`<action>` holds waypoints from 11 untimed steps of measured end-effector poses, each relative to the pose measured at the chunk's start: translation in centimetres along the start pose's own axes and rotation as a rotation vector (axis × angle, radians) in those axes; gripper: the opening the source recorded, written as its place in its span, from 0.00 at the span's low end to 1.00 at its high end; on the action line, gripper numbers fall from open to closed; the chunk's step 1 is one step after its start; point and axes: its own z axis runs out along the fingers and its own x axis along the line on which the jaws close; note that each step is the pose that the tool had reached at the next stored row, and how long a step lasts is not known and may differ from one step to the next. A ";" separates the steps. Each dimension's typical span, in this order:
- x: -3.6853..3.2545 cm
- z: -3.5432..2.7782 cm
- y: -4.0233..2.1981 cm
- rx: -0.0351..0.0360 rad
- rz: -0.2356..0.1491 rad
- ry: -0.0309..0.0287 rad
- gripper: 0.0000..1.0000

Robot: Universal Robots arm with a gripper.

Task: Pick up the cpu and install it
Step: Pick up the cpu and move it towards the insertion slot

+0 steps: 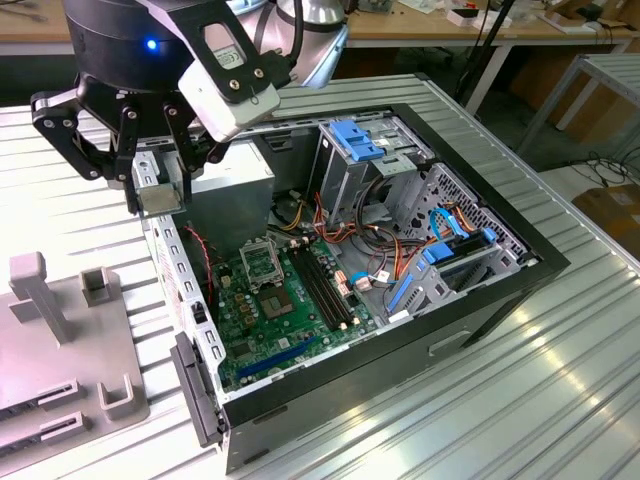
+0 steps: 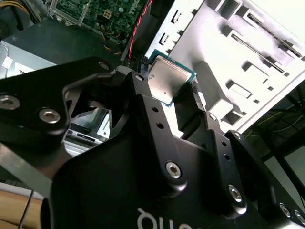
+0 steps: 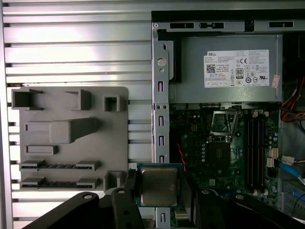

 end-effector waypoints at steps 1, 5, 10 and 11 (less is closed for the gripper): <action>-0.02 0.01 0.00 -0.0001 0.000 -0.0001 0.47; -0.40 0.00 0.01 0.0000 0.000 -0.0001 0.47; -1.19 -0.01 0.02 -0.0001 0.000 -0.0001 0.47; -1.33 -0.02 0.03 0.0000 0.000 -0.0001 0.47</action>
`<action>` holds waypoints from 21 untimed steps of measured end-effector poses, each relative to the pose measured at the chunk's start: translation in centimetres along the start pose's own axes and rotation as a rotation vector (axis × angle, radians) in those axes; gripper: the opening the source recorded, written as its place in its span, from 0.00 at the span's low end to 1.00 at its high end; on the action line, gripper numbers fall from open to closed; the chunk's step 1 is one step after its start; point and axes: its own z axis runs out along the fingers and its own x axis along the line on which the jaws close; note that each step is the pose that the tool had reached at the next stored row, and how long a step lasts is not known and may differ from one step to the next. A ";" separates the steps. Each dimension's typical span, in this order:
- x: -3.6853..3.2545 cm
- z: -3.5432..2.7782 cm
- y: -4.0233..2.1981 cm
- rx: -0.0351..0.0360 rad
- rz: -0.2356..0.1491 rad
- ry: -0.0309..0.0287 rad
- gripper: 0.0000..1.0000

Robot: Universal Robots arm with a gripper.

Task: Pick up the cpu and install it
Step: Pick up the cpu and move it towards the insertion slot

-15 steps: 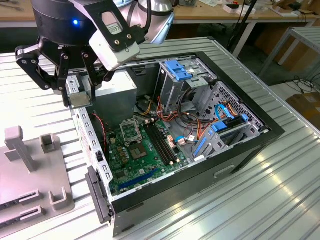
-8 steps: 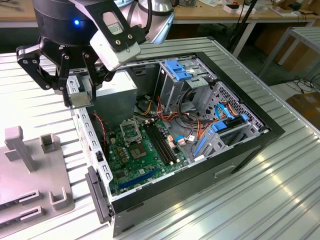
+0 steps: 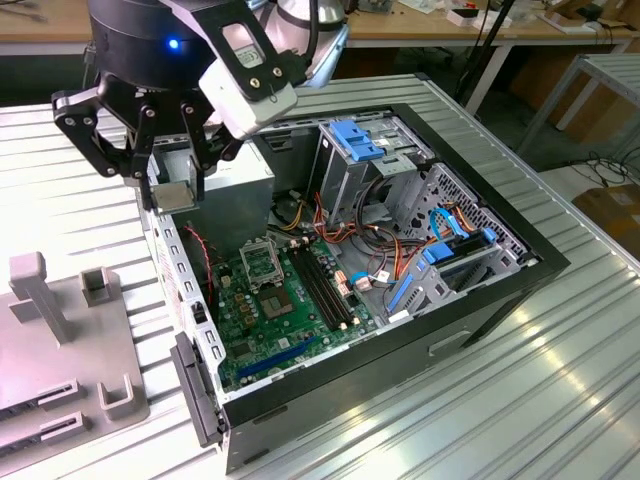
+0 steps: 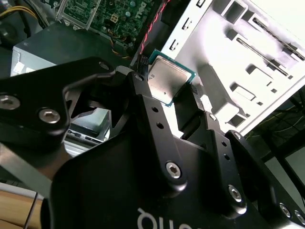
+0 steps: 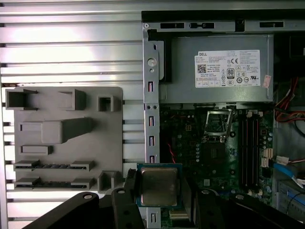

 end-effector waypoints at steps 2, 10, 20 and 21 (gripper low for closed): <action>-0.32 -0.01 0.01 0.0001 0.000 0.0000 0.47; -1.40 -0.03 0.03 0.0003 0.000 0.0000 0.47; -2.72 -0.05 0.05 0.0006 0.000 0.0000 0.47; -2.83 -0.05 0.06 0.0006 0.000 0.0000 0.47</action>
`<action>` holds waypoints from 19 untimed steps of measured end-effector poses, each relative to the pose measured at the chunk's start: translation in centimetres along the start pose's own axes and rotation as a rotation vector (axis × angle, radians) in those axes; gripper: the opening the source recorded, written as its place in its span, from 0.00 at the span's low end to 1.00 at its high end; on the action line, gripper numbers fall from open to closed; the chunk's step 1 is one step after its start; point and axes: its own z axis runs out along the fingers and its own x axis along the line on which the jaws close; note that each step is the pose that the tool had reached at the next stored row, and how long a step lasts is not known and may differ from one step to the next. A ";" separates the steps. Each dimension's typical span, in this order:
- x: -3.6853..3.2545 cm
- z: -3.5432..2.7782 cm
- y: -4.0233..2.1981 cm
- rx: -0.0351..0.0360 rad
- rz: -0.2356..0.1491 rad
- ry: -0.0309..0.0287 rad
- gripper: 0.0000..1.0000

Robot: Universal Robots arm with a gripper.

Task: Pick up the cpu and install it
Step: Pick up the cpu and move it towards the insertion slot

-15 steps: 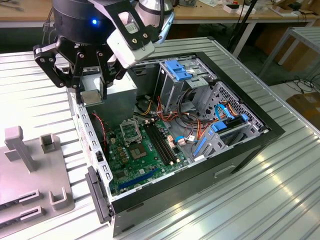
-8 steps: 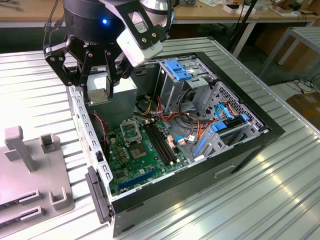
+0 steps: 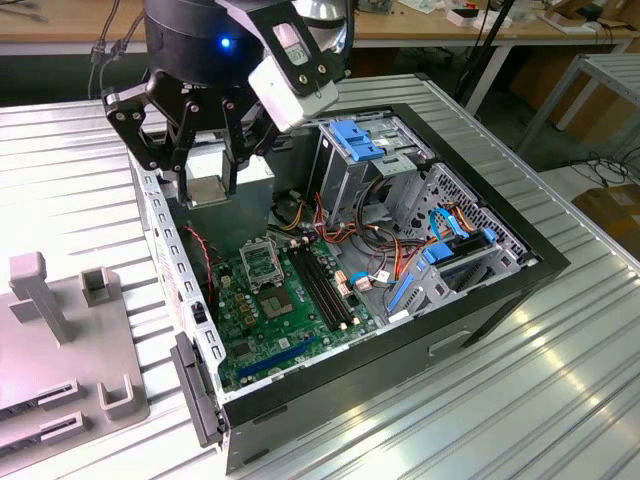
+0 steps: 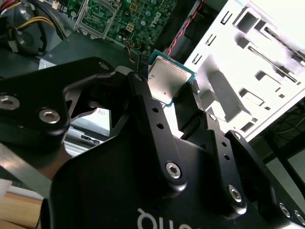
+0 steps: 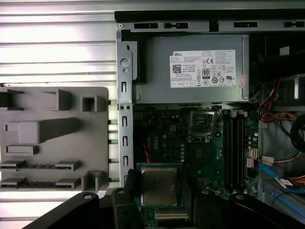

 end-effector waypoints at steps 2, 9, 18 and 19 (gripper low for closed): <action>-0.25 0.00 0.00 0.0000 0.000 -0.0001 0.47; -1.17 -0.02 0.02 0.0007 0.000 0.0000 0.47; -2.66 -0.02 0.05 0.0013 0.000 0.0000 0.47; -2.94 -0.02 0.05 0.0013 0.000 0.0000 0.47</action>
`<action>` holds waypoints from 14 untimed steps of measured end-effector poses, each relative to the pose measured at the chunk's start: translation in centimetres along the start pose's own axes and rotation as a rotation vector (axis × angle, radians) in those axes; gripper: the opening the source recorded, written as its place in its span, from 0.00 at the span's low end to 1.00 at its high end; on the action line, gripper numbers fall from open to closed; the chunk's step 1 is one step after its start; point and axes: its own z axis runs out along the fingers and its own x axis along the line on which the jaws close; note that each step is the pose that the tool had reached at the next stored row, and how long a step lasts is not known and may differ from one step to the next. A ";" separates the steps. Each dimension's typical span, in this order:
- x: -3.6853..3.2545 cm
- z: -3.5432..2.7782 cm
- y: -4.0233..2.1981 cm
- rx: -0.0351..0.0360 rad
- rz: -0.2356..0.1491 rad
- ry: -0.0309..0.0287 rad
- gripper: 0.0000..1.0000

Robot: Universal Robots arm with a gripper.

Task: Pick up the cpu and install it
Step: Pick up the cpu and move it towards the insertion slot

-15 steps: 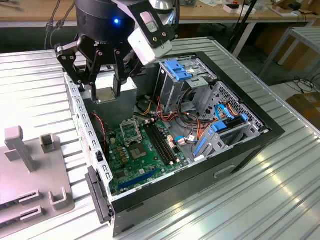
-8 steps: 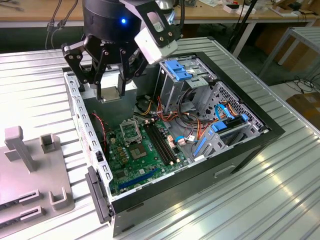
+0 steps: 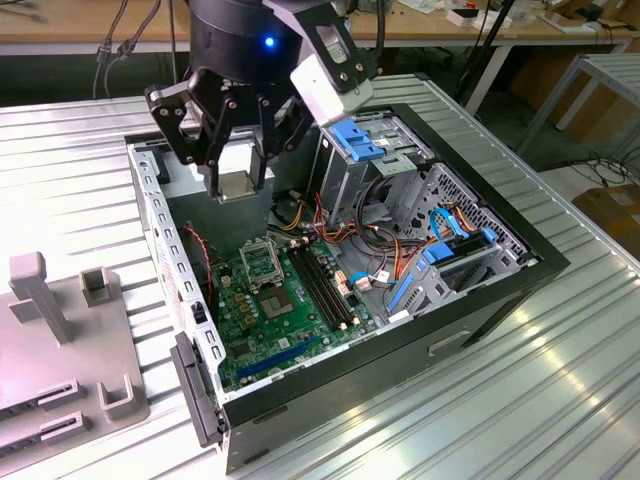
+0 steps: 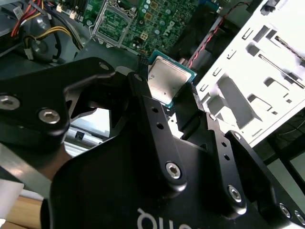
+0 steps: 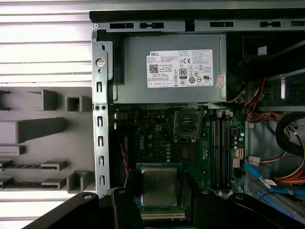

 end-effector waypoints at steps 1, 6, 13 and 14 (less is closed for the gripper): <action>-0.21 0.00 0.00 0.0000 0.000 0.0000 0.47; -1.06 0.00 0.02 -0.0001 0.000 0.0000 0.47; -2.25 -0.01 0.04 -0.0001 0.000 0.0000 0.47; -2.32 -0.01 0.04 0.0000 0.000 0.0001 0.47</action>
